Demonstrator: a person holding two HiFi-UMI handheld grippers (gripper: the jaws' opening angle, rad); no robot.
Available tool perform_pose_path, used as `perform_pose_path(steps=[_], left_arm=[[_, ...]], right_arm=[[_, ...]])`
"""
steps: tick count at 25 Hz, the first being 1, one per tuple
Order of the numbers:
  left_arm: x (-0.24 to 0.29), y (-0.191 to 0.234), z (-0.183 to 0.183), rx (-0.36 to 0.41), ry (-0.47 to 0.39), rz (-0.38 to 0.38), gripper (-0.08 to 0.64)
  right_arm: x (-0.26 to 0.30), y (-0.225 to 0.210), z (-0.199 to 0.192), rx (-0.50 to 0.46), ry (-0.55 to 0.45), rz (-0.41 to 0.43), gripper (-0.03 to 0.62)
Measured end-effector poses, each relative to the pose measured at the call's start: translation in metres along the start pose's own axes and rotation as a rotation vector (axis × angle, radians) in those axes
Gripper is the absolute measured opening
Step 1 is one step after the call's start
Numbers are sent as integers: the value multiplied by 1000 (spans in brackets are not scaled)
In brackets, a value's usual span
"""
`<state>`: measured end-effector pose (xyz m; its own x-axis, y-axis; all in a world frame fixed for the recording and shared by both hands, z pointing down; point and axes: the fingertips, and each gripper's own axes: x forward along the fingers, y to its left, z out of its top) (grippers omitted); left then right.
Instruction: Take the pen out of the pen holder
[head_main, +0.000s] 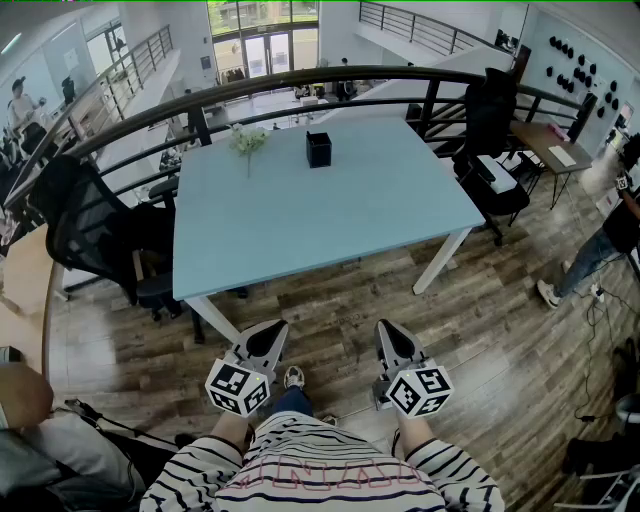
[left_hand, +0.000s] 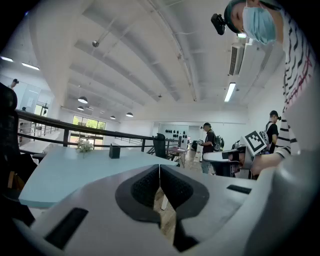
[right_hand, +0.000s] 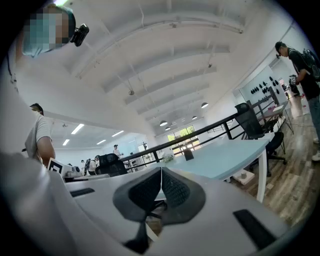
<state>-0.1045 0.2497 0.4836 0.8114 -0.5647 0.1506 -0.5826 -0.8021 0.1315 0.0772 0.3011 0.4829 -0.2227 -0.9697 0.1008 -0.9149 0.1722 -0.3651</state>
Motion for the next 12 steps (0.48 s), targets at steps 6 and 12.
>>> perform_pose_path(steps=[6, 12], left_arm=[[25, 14, 1, 9, 13, -26, 26], [63, 46, 11, 0, 18, -42, 173]], right_arm=[[26, -10, 8, -54, -4, -9, 31], [73, -25, 17, -45, 12, -17, 149]])
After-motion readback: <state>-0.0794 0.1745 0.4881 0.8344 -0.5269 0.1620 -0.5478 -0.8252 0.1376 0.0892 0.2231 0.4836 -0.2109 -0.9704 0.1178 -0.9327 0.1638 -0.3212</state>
